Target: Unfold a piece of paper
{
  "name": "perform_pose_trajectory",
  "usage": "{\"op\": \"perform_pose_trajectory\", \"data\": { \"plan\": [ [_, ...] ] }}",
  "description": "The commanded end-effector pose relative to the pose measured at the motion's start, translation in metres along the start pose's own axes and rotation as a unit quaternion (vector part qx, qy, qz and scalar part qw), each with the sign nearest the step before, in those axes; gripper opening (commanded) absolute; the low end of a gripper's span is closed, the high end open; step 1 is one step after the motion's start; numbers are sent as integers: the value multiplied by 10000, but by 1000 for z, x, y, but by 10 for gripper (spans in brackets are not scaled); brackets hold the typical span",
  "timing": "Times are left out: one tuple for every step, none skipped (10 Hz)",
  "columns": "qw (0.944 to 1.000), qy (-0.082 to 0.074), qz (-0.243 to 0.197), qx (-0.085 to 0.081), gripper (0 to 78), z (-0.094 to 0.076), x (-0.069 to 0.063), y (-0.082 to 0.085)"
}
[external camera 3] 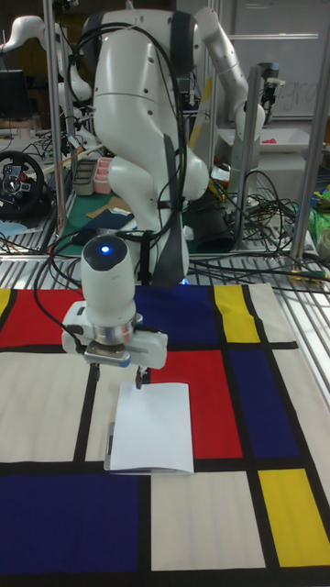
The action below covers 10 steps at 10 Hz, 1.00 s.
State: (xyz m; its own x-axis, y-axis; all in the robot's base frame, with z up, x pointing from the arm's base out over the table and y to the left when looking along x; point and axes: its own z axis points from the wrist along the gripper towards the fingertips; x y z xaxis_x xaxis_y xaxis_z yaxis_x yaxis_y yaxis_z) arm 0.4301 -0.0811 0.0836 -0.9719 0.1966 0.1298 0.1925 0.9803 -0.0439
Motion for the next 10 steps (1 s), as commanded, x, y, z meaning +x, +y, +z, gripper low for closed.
{"op": "perform_pose_trajectory", "data": {
  "plan": [
    [9995, -89, 191, -222, 770, 1, -1, 16],
    [9994, -85, 189, -261, 770, 1, -1, 16],
    [9994, -83, 185, -269, 770, 1, -1, 16],
    [9993, -69, 166, -321, 770, 3, -1, 16],
    [9991, -56, 163, -397, 770, 6, -2, 17],
    [9986, -64, 158, -494, 770, 10, -3, 17],
    [9985, -85, 151, -523, 770, 13, -3, 17],
    [9984, -100, 158, -537, 770, 14, -3, 18],
    [9972, -59, 193, -724, 770, 14, -4, 18],
    [9966, -54, 207, -791, 770, 14, -4, 18]
  ]
}}
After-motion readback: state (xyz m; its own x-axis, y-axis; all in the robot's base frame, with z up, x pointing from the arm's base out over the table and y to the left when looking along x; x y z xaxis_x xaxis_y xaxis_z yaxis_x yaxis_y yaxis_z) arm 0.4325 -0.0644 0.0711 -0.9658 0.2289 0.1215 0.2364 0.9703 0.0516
